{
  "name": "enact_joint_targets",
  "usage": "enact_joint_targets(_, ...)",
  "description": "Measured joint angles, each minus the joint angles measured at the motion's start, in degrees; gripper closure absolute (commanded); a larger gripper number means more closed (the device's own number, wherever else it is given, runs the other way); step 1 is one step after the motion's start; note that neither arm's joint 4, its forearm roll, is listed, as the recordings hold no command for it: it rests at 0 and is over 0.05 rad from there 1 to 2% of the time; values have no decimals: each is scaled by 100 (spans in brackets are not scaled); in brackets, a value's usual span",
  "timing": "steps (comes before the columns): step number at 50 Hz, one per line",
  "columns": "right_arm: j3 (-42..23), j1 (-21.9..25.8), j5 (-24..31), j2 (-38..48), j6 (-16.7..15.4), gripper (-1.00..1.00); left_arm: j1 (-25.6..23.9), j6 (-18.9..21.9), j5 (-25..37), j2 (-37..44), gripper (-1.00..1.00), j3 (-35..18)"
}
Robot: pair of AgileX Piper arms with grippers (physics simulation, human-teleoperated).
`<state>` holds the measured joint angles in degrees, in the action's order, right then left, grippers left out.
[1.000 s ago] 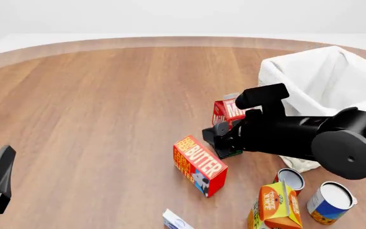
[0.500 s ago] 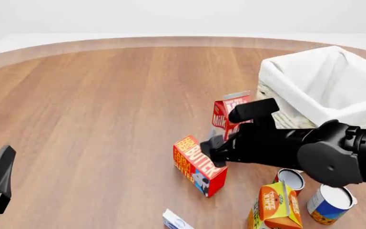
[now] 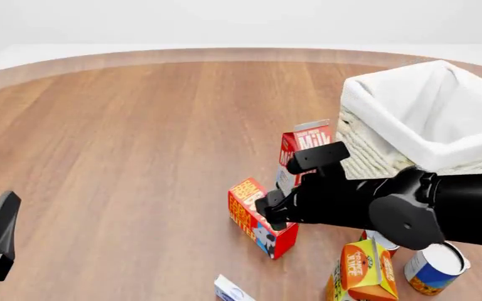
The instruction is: Pick up the cream cheese box and the butter, and put them in the basket.
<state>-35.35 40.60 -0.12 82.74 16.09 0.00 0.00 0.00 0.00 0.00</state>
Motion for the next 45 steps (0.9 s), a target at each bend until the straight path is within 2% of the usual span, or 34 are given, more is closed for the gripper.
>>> enact_joint_targets(45, 149, 183, -281, 535, 70, -100, 0, 0, 0, 0, -100, 0)
